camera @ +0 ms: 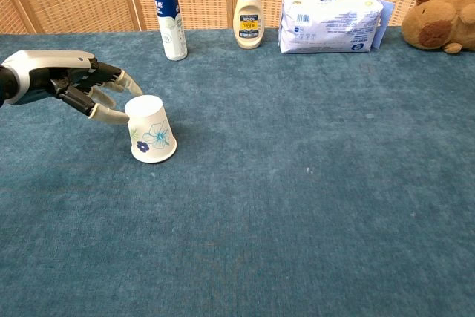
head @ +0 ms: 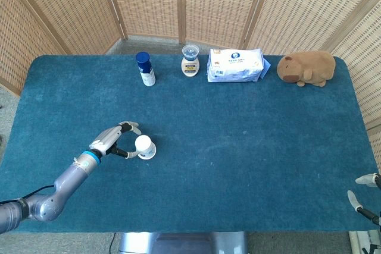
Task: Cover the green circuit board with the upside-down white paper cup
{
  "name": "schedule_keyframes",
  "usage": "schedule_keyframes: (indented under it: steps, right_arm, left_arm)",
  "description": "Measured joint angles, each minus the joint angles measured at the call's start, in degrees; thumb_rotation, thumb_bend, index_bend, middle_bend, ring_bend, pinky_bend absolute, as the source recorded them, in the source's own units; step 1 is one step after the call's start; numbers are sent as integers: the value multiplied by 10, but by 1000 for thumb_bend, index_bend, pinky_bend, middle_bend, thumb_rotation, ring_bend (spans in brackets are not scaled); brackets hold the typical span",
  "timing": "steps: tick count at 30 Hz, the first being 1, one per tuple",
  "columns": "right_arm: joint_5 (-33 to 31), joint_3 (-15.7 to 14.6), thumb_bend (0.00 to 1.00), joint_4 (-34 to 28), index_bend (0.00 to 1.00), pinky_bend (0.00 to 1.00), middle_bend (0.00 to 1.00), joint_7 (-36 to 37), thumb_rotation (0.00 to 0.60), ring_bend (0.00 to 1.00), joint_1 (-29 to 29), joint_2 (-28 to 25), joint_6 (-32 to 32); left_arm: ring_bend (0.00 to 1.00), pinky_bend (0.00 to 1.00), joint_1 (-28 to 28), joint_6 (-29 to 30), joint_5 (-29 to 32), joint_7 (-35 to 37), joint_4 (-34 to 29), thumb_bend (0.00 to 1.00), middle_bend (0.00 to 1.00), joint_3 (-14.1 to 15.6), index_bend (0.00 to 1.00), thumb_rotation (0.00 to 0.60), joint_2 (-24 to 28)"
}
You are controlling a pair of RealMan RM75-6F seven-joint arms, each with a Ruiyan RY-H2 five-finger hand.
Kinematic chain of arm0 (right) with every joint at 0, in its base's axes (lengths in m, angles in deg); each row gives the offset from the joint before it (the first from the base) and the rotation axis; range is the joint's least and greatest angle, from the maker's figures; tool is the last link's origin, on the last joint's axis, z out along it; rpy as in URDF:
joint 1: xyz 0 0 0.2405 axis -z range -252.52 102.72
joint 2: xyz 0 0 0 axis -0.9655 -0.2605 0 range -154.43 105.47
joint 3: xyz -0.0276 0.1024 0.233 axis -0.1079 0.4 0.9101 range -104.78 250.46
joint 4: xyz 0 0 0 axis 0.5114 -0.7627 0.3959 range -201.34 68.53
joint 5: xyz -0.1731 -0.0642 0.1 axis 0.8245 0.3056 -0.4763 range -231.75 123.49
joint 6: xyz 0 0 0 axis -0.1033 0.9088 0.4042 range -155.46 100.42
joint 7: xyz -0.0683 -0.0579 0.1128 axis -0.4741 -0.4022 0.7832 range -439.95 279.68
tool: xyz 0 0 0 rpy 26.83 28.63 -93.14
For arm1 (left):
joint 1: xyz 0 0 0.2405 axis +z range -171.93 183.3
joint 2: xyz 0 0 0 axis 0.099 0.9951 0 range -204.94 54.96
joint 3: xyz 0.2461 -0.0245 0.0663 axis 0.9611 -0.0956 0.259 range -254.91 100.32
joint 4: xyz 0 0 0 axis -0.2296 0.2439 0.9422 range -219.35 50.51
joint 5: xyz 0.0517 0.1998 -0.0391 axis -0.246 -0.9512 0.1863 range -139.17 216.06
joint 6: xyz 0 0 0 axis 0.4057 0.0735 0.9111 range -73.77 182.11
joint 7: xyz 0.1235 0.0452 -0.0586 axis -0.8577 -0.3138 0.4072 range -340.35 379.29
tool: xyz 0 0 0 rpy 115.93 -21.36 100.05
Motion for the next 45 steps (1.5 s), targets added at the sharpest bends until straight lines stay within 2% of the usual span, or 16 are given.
schedule_keyframes:
  steps: [6, 11, 19, 24, 35, 45]
  right_arm:
    - [2, 0, 308, 0, 484, 388, 473, 2, 600, 486, 0, 0, -1]
    - [2, 0, 308, -2, 484, 388, 473, 0, 600, 486, -2, -2, 1]
    - [3, 0, 308, -11, 484, 385, 470, -17, 600, 479, -8, -10, 11]
    - [0, 1, 308, -24, 484, 378, 457, -53, 600, 467, -16, -18, 27]
    - [9, -4, 308, -78, 484, 376, 448, -138, 600, 461, -54, -51, 87]
    - [40, -22, 308, -120, 484, 377, 448, -187, 600, 464, -84, -66, 126]
  left_arm:
    - [0, 130, -1, 12, 10, -17, -9, 223, 128, 7, 271, 404, 2]
    - [0, 131, 8, 42, -12, -15, -31, 223, 128, 0, 267, 409, 17]
    - [0, 130, 31, 80, -34, -23, -88, 222, 129, -1, 252, 415, 76]
    - [0, 131, 53, 118, -41, -47, -133, 225, 129, 8, 253, 419, 119]
    - [0, 131, 144, 235, -96, -115, -222, 229, 129, 70, 253, 427, 190]
    - [0, 141, 257, 356, -225, -126, -249, 230, 129, 143, 253, 428, 218]
